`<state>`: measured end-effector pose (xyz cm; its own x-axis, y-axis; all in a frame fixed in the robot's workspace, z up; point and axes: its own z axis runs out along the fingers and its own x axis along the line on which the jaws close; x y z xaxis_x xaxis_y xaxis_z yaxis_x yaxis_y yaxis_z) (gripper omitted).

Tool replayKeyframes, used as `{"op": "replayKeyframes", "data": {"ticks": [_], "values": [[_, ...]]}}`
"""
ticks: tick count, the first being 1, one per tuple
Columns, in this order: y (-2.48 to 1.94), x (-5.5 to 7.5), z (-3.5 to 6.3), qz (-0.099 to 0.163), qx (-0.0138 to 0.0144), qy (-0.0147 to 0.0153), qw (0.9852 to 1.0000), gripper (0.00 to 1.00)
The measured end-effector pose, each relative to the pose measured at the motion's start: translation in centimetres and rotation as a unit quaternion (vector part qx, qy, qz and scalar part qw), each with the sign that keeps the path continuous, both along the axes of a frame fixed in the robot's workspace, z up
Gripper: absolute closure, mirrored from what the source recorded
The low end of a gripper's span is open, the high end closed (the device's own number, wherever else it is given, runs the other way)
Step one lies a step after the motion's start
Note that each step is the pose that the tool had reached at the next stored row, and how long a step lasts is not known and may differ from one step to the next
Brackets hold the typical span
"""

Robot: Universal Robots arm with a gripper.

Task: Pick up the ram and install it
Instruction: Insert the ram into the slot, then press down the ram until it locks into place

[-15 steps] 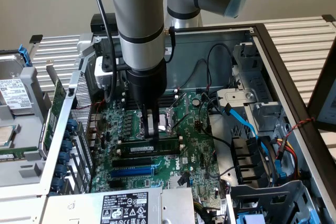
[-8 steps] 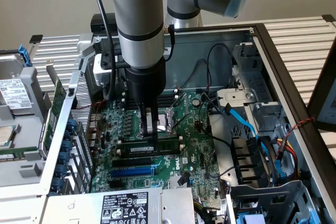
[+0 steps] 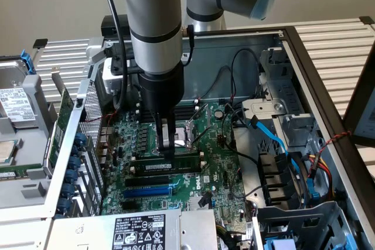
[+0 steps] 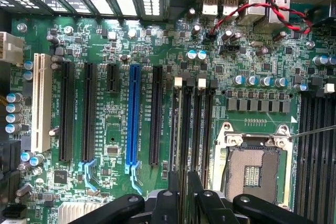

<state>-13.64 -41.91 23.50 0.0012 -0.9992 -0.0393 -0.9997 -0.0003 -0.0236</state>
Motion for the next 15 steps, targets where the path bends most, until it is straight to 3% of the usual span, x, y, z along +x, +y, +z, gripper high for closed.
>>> {"op": "replayKeyframes", "data": {"ticks": [15], "values": [[-0.01,-0.15,0.38,0.0,-0.0002,0.0004,1.0,0.78]]}}
